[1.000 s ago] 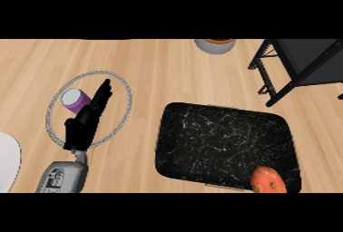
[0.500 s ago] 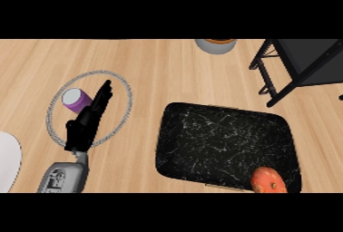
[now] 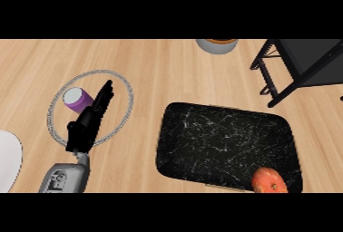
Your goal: Pick the lemon from the tray and place it in the tiered shelf
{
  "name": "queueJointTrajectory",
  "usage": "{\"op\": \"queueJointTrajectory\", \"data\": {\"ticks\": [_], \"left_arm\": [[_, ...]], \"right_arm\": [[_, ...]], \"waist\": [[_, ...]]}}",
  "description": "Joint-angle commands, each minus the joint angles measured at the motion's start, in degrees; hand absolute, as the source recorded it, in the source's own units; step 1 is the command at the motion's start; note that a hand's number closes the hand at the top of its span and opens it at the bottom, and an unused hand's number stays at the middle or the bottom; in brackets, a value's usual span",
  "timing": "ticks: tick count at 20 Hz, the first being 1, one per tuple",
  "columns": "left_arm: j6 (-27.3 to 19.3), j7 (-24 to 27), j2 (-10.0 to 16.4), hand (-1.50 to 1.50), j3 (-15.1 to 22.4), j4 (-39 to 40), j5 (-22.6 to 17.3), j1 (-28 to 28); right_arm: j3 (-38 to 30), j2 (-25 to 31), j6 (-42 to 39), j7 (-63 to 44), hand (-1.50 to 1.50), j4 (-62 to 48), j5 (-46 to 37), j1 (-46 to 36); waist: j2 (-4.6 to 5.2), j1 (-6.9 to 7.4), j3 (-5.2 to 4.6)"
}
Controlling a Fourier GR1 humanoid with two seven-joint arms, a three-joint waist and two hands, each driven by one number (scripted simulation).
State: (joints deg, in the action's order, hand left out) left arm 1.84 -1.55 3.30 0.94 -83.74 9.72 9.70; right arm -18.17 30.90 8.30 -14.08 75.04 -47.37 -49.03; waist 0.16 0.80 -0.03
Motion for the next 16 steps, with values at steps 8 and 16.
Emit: {"op": "queueJointTrajectory", "data": {"ticks": [8, 16], "left_arm": [[-1.1, 0.8, -0.7, 0.00, -0.1, 2.1, 0.8, 0.9], [-0.2, -0.5, 0.4, 0.00, -1.6, 1.5, -0.5, 2.5]], "right_arm": [[-8.2, 1.2, 6.4, 15.9, 1.50, -19.5, 13.2, -5.8], [-5.5, 6.7, 13.1, 9.3, 1.50, -26.0, 3.2, -3.7]], "waist": [[0.09, -0.05, 0.04], [0.32, 0.02, -0.02]]}}
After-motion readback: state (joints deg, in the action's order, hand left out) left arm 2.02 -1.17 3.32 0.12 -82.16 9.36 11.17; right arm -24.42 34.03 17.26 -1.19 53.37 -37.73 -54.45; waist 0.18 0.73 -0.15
